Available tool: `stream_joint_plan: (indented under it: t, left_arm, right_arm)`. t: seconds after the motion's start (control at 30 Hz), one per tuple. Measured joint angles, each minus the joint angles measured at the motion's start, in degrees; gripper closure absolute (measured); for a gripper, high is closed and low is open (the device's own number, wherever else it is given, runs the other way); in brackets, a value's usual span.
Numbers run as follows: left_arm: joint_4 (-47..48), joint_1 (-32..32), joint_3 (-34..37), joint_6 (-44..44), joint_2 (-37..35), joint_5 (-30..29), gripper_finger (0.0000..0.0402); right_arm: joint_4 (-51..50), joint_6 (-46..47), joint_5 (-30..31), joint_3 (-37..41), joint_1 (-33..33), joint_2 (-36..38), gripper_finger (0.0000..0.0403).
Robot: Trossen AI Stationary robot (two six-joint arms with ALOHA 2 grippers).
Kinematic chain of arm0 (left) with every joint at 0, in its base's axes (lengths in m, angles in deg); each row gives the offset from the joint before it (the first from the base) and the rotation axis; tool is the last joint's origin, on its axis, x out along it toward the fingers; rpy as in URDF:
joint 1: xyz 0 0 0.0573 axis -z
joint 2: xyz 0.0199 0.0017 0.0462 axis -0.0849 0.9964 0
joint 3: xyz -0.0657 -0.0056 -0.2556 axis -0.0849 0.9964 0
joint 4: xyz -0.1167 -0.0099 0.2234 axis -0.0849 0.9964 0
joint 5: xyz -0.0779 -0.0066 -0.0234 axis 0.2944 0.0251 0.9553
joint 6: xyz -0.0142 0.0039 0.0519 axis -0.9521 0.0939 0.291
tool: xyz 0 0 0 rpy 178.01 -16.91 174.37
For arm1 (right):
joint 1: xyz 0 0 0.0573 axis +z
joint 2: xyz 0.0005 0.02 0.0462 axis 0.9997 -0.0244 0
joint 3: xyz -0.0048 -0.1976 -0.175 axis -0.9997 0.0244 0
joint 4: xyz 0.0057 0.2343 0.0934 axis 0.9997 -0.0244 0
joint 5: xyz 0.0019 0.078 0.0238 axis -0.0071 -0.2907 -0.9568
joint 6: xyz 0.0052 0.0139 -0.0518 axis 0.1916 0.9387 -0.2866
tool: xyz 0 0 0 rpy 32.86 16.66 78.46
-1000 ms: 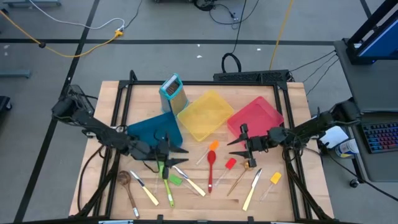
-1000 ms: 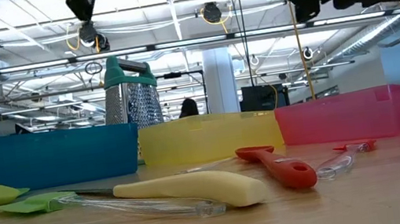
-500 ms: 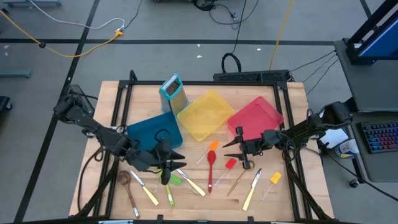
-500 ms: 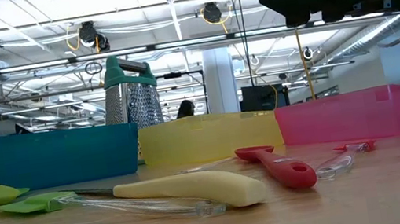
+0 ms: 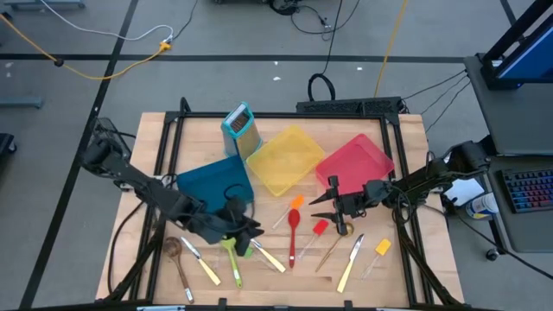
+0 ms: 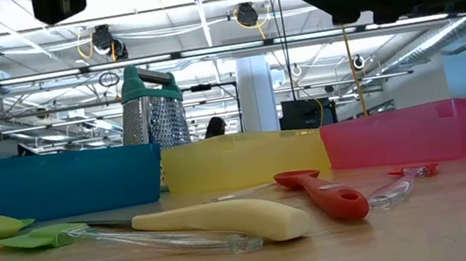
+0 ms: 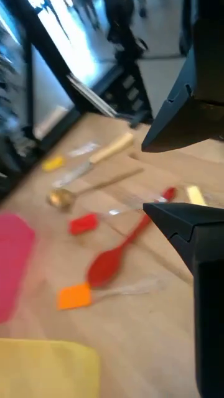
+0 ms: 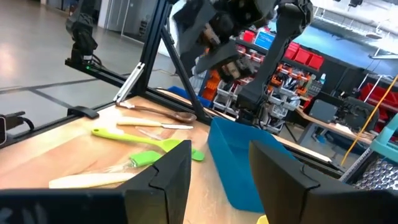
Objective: Pick & Place Kitchen Items
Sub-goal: Put the green serving spoon into the blue bin
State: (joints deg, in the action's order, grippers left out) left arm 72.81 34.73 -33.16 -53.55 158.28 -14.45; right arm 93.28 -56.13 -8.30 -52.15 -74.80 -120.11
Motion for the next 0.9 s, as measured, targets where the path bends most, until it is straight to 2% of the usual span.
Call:
stream_joint_plan:
  t: [0.17, 0.33, 0.43, 0.77, 0.9]
  left_arm:
    - [11.90, -0.34, -9.25, -3.68, 4.90, 3.56, 0.0257]
    - [27.75, -0.32, -16.96, -15.05, 9.68, 8.27, 0.0256]
    - [33.13, -0.12, -17.76, -23.12, 11.97, 10.29, 0.0257]
    - [35.97, 0.97, -17.71, -44.05, 20.95, 21.36, 0.0257]
    - [35.93, 1.57, -17.69, -49.41, 24.08, 25.91, 0.0257]
  right_arm:
    - [0.47, -2.99, 0.00, 0.00, 0.00, 0.00, 0.0248]
    - [0.41, -6.36, 0.00, 0.00, 0.02, 0.00, 0.0248]
    - [0.41, -7.81, -0.02, 0.00, 0.00, 0.00, 0.0248]
    - [0.38, -10.75, -0.02, 0.00, 0.00, 0.00, 0.0248]
    - [0.36, -10.84, -0.02, 0.00, 0.02, 0.00, 0.0248]
